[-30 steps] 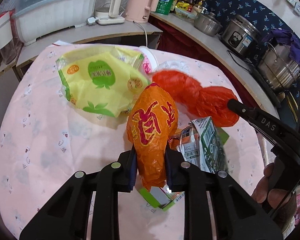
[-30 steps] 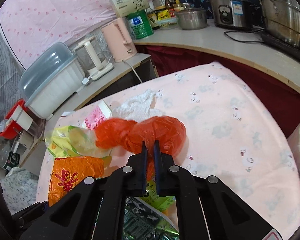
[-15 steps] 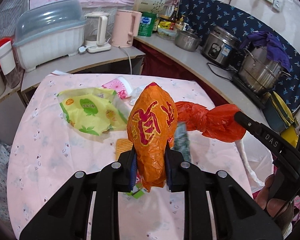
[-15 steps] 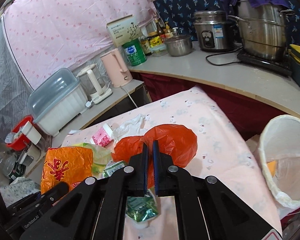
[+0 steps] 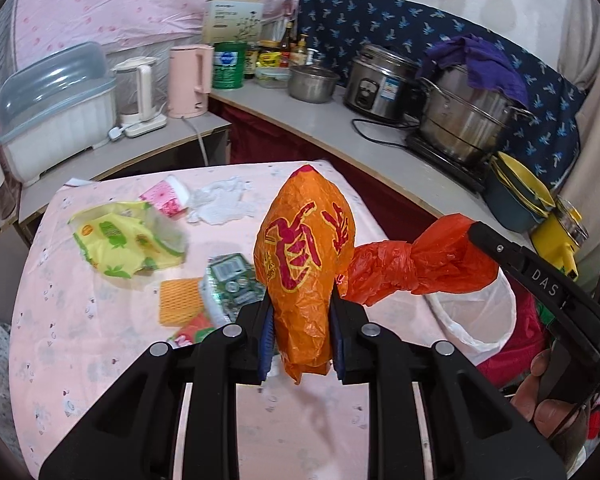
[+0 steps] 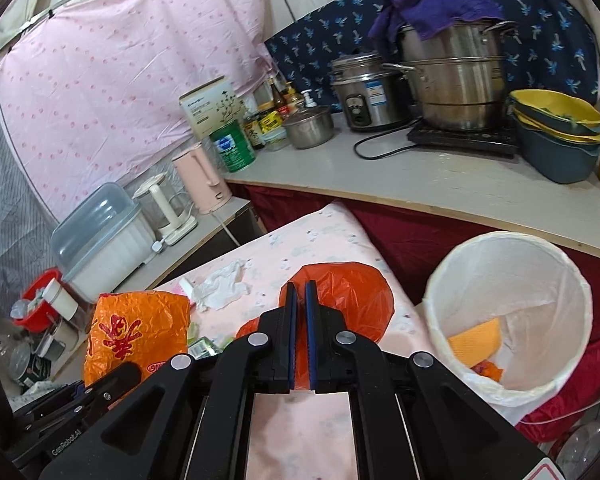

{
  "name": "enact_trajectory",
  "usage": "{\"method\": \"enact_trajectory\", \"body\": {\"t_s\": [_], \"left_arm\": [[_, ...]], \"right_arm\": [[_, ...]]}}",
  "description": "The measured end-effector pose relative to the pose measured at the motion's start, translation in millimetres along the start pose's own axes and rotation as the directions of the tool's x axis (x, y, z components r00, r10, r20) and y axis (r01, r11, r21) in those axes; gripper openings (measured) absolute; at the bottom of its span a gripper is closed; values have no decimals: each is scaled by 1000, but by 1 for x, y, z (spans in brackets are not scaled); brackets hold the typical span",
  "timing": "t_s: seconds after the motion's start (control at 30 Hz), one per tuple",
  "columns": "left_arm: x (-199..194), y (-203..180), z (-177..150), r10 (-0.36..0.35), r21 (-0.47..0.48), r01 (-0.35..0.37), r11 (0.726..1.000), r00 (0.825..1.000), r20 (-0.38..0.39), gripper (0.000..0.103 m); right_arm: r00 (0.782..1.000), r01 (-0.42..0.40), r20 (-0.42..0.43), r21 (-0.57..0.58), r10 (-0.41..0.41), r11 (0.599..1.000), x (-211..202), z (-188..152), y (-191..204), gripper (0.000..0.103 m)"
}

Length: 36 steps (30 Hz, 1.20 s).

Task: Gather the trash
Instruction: 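Carry the red bag and orange bag over the white bin with both tools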

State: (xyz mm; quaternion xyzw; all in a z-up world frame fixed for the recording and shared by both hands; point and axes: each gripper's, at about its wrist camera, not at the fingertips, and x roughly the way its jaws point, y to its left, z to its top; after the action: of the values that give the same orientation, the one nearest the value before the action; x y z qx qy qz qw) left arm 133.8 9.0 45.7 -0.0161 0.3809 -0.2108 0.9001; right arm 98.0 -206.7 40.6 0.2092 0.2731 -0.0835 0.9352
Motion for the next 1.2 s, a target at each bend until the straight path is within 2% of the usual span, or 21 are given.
{"method": "enact_trajectory", "body": {"t_s": [0.4, 0.7, 1.13, 1.2], "left_arm": [[15, -92, -8, -73, 140, 79, 987, 996, -41, 22], [33, -145, -15, -114, 209, 131, 969, 989, -90, 22], [72, -219, -26, -173, 296, 220, 930, 969, -177, 23], [82, -229, -27, -176, 305, 231, 924, 964, -198, 27]], "right_arm": [[995, 86, 46, 121, -92, 989, -42, 3, -88, 4], [983, 146, 75, 208, -165, 967, -66, 3, -151, 4], [959, 228, 93, 320, -269, 920, -89, -2, -227, 4], [954, 238, 95, 331, -283, 913, -90, -2, -236, 4]]}}
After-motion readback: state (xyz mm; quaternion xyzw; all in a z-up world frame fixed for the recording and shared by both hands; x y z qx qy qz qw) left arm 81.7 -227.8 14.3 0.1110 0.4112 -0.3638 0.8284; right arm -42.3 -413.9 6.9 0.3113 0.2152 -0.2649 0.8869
